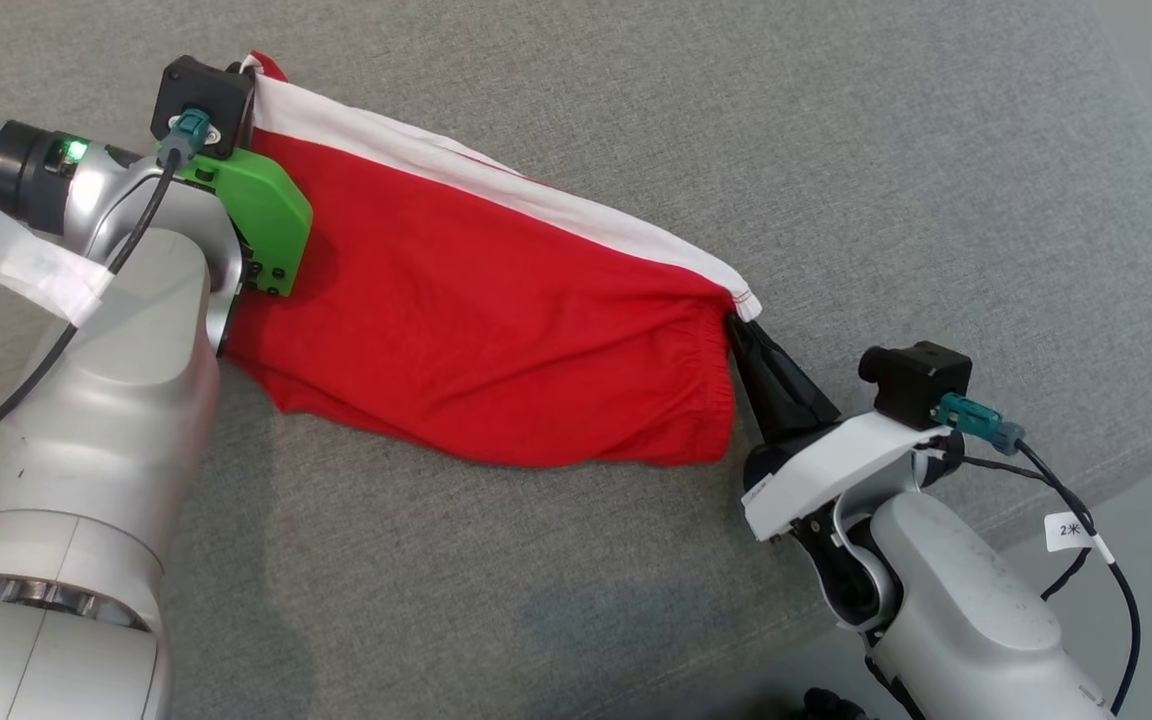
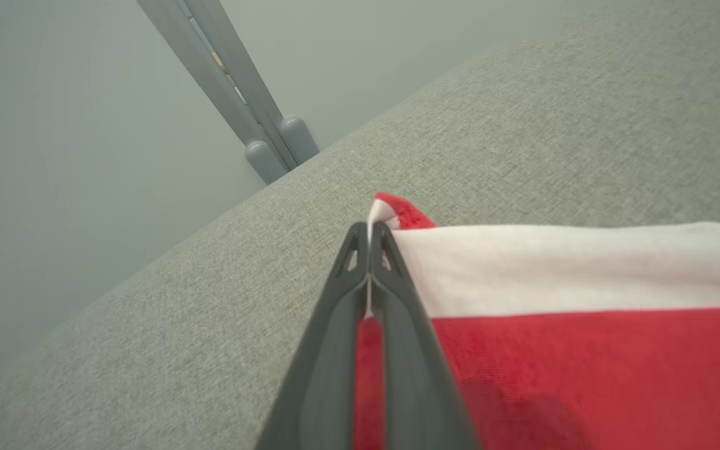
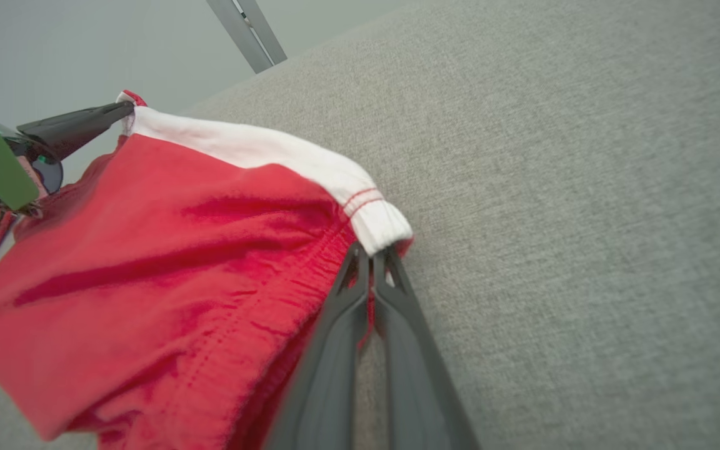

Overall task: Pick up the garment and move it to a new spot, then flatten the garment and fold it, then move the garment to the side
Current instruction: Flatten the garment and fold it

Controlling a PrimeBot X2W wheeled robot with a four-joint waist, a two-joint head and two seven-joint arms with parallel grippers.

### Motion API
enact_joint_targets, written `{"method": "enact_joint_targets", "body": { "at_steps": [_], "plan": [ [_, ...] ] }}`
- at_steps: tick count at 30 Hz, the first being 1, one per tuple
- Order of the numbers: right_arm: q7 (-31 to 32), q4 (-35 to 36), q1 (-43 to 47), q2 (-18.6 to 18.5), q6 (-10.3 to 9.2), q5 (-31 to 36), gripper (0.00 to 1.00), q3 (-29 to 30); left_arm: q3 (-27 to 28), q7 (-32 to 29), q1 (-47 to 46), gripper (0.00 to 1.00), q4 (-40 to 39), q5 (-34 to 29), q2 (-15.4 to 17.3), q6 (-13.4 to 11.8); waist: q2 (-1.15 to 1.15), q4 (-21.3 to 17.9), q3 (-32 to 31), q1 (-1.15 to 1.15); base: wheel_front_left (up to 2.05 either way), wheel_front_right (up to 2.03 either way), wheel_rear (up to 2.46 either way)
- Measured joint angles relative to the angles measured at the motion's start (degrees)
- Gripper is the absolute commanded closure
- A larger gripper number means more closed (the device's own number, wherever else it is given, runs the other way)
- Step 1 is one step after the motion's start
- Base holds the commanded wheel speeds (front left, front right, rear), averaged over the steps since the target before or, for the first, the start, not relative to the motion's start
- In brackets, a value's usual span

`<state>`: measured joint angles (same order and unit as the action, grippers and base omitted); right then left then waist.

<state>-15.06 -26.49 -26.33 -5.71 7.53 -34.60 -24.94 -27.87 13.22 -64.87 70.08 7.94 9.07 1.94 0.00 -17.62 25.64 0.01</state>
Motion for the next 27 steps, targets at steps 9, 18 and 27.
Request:
{"method": "enact_joint_targets", "body": {
  "at_steps": [9, 18, 27],
  "plan": [
    [0.0, 0.2, 0.1, 0.6, 0.0, 1.6, 0.0, 2.2, -0.1, 1.0, -0.1, 0.0, 1.1, 1.3, -1.1, -0.5, 0.0, -0.2, 0.3, 0.0, 0.0, 0.0, 0.0],
    [0.0, 3.9, 4.0, 0.4, 0.0, 14.4, 0.0, 12.7, 0.8, 1.7, 1.4, 0.0, -0.5, 3.3, -2.4, -0.1, 0.0, 1.2, -2.0, -0.01, 0.0, 0.0, 0.0],
    [0.0, 5.4, 9.7, 2.4, 0.0, 20.2, 0.0, 18.4, 1.1, 1.8, 7.1, 0.0, 1.1, 5.4, -3.3, 0.9, 0.0, 3.6, -6.2, -0.01, 0.0, 0.0, 0.0]
  ]
}}
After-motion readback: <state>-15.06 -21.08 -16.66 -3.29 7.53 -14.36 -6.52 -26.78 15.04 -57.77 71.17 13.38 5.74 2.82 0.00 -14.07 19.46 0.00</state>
